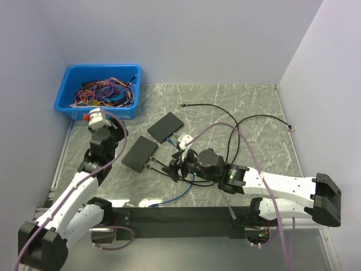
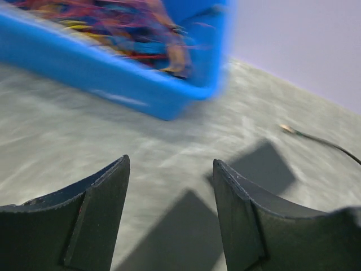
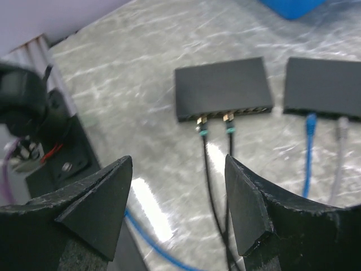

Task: Insert the plug into the switch port

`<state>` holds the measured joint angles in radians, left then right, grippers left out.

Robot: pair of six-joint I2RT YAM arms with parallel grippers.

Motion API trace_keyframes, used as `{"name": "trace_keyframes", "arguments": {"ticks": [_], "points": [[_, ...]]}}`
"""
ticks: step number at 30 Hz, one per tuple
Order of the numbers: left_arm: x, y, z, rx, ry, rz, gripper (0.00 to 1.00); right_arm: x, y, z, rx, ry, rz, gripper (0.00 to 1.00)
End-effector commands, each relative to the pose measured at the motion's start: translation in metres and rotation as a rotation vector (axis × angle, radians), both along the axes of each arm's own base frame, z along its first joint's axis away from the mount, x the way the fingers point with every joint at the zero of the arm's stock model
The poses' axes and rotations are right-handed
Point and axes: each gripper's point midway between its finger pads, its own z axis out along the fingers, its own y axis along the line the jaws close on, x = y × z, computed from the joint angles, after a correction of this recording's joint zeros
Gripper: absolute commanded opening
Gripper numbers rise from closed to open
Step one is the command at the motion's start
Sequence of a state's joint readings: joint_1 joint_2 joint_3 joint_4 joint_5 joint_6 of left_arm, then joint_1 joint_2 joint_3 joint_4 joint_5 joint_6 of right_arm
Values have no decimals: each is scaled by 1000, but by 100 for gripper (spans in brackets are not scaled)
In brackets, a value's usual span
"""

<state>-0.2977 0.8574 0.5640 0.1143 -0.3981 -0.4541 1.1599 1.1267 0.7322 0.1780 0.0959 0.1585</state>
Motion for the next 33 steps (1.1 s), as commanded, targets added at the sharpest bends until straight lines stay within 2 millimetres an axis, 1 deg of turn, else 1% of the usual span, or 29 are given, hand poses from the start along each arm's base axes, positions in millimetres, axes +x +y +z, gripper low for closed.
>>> {"name": "trace_keyframes", "arguments": {"ticks": [1,2,3,4,5,6,8,9,10,11,12,13,14,15,19,20,22,25,27,30,32,33], "points": [[-19,64,9,-16,-126,365,66,-21,2,20,59,-37,12,73],[-23,71,3,3,-126,399,66,-21,-5,18,44,-54,-22,73],[-26,77,-8,12,-141,429,66,-23,-6,19,45,-59,-25,73],[-28,81,-14,23,-146,452,66,-28,-8,19,46,-62,-20,73],[-31,87,-21,62,-138,478,65,-30,-11,14,48,-58,-20,73],[-31,88,-31,83,-147,475,65,-33,-13,18,73,-59,-7,73],[-30,88,-43,129,-125,470,65,-38,-16,15,89,-51,9,73],[-29,88,-50,168,-97,459,66,-39,-18,18,104,-51,14,73],[-25,86,-60,198,-65,447,66,-40,-19,16,105,-47,17,73],[-23,86,-65,227,-44,441,72,-42,-20,15,107,-43,21,73],[-22,87,-71,234,-29,445,75,-42,-20,14,106,-41,22,73],[-20,86,-83,260,4,433,76,-42,-20,13,106,-39,20,73],[-16,84,-80,252,-30,419,77,-43,-20,11,104,-33,21,73],[-13,79,-86,286,-24,367,76,-43,-20,9,103,-29,22,73],[0,71,-88,271,-18,302,75,-45,-18,2,97,-12,26,73],[4,68,-82,260,-46,278,75,-44,-17,1,99,-8,27,73],[10,61,-81,245,-70,202,75,-45,-16,-1,93,-2,31,73],[16,59,-78,224,-94,159,76,-45,-15,-4,90,1,29,73],[21,53,-75,215,-118,113,76,-45,-15,-7,79,3,27,73],[26,50,-74,204,-143,73,75,-44,-16,-9,70,1,21,73],[30,54,-76,203,-130,76,75,-43,-17,-11,67,0,16,74],[36,56,-74,203,-130,80,74,-43,-17,-11,68,2,16,74]]}}
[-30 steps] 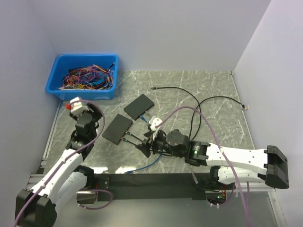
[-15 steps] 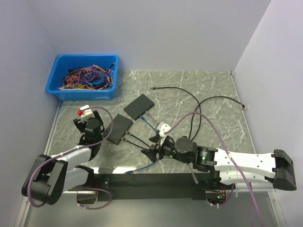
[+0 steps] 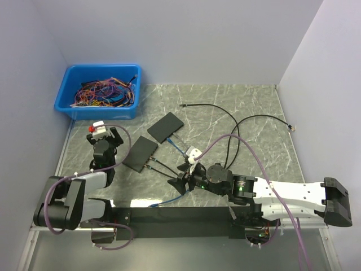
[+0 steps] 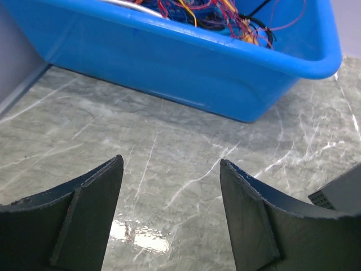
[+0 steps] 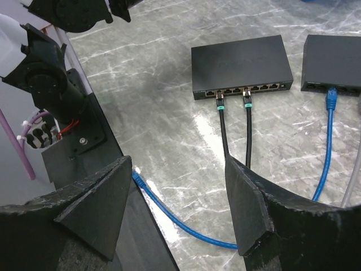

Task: Insert the plug into the switch port

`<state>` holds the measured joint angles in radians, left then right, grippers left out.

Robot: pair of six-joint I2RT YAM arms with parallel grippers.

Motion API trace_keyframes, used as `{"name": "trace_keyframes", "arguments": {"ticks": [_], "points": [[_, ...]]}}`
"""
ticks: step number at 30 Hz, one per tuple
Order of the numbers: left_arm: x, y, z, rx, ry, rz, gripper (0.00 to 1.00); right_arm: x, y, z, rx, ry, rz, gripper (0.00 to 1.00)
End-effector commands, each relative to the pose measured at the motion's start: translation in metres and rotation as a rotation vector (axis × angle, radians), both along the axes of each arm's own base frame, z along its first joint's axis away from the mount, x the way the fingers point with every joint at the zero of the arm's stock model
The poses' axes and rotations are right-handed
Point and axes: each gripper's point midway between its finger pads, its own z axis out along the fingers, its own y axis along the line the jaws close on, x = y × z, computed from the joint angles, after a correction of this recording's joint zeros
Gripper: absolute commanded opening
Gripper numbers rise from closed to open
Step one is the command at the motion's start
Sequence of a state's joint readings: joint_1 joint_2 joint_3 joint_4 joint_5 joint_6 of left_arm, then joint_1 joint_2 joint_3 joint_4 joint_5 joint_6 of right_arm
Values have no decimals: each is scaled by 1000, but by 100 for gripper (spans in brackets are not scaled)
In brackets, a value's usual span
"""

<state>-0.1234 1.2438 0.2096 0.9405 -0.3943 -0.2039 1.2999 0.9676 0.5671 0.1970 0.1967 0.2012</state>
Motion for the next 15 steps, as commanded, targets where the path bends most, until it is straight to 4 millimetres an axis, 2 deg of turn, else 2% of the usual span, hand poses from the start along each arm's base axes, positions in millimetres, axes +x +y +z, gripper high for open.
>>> {"name": "trace_keyframes", "arguments": {"ticks": [1,4,5,6,7,8,9,10,15], "points": [[18,-4,25,-15,-84,-58,74,2,3,7,43,-7,-17,74],[23,4,24,-6,-80,-53,73,1,6,3,38,0,-9,74],[25,6,34,-8,-127,-52,74,1,7,2,33,1,-6,74],[22,9,23,-17,-117,-53,75,1,8,1,30,5,-5,74],[21,19,20,-32,-122,-42,76,0,9,0,27,6,-2,74],[23,21,17,-51,-121,-46,75,0,9,-1,26,8,-2,74],[26,19,17,-39,-119,-63,75,0,8,-2,24,10,-2,74],[30,9,12,-30,-87,-124,74,1,8,-2,25,10,-4,74],[36,1,4,-8,-54,-184,76,0,9,-8,12,8,2,74]]}}
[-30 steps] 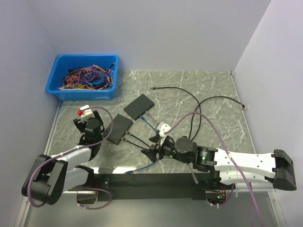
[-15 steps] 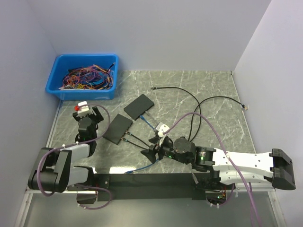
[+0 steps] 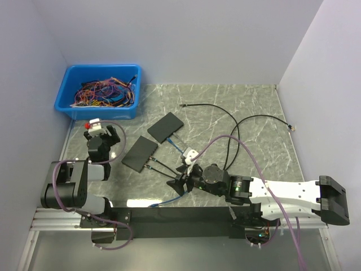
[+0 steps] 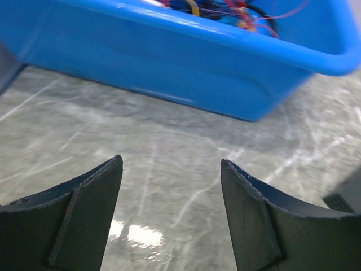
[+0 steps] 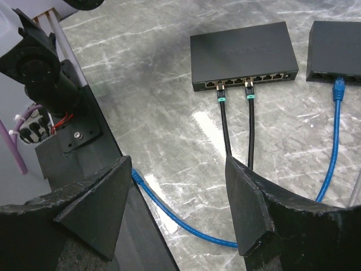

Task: Insert the plug into the switch port

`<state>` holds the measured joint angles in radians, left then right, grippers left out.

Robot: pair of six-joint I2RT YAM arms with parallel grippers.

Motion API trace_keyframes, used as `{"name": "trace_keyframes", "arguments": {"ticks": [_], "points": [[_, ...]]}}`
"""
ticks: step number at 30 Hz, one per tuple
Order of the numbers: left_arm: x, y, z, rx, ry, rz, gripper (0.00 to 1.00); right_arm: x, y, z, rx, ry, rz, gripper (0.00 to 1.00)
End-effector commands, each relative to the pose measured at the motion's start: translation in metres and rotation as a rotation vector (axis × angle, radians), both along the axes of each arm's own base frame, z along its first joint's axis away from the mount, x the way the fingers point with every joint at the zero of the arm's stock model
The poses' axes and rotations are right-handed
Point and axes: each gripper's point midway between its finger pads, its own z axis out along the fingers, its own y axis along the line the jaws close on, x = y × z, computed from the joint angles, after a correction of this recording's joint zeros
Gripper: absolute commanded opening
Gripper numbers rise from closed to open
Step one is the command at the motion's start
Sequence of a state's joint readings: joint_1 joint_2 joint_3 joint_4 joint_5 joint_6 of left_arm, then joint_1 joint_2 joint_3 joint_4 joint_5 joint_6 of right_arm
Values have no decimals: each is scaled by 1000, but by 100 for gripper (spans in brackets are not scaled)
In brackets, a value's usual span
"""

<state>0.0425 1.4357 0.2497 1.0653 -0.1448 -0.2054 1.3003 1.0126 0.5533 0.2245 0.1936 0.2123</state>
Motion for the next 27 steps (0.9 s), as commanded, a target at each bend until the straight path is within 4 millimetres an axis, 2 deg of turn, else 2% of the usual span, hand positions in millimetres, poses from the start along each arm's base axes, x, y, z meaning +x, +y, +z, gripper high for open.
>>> {"name": "trace_keyframes", "arguments": {"ticks": [1,4,7,8,13,16,27], "points": [[15,-19,27,27,-95,-122,77,0,6,7,38,-9,2,74],[13,-21,26,35,-104,-131,84,-1,9,7,47,-2,12,74],[11,-22,26,39,-108,-128,85,-4,13,12,65,4,27,74],[11,-23,26,41,-108,-129,99,-4,12,14,72,4,26,74],[11,-23,26,41,-109,-130,99,-4,2,16,83,11,8,74],[11,-23,26,41,-108,-127,99,-4,-9,9,63,28,-21,74],[11,-23,26,42,-109,-129,99,-6,-52,-29,-24,223,-188,75]]}}
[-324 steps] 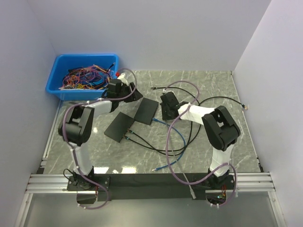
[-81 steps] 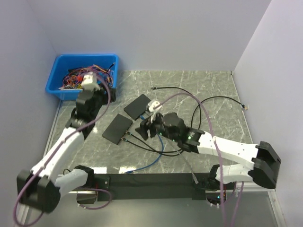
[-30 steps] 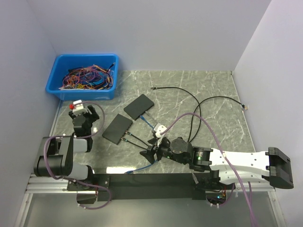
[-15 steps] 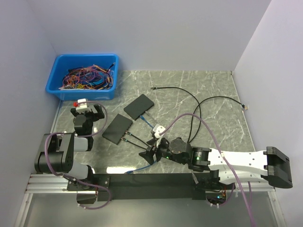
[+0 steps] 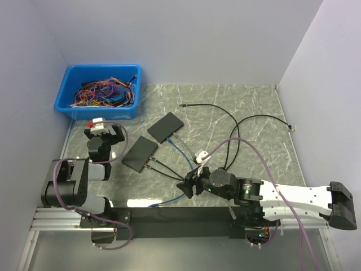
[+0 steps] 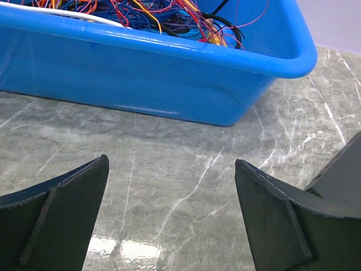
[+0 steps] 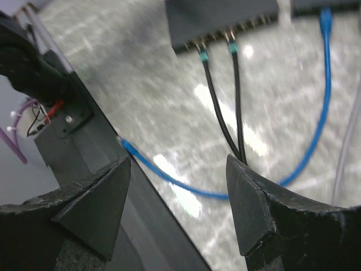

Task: Insert the plug into the switch port

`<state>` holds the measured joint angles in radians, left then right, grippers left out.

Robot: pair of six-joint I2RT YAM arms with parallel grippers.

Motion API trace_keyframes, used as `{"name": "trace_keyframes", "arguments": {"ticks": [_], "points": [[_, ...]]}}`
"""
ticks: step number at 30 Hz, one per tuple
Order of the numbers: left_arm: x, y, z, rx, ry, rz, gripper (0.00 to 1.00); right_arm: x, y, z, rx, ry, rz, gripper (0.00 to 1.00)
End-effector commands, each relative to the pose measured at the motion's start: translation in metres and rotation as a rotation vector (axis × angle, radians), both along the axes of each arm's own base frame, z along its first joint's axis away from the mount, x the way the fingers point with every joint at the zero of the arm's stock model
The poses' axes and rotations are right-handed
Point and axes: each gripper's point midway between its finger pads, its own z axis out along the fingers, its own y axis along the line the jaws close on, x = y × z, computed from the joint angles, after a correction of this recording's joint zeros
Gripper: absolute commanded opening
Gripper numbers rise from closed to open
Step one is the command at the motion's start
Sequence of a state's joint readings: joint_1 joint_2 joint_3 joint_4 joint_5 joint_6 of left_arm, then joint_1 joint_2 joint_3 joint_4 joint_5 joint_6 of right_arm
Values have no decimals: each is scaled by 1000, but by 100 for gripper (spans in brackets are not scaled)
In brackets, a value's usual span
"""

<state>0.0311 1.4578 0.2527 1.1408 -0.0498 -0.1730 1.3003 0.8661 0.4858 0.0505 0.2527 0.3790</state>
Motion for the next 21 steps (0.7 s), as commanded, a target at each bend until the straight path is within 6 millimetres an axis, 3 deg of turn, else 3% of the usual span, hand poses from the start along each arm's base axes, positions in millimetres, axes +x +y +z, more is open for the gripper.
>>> {"name": "trace_keyframes", "arguments": {"ticks": [1,6,11,21], "points": [[4,-4,15,13,-57,-20,99,1,-17,-8,-6,101,-106,75],[4,-4,15,13,-57,-20,99,4,-31,-11,-31,120,-162,76],[4,-3,15,15,-57,-20,99,10,-32,9,-58,115,-205,76],[4,-4,15,13,-59,-20,99,7,-33,13,-42,159,-221,76]]}}
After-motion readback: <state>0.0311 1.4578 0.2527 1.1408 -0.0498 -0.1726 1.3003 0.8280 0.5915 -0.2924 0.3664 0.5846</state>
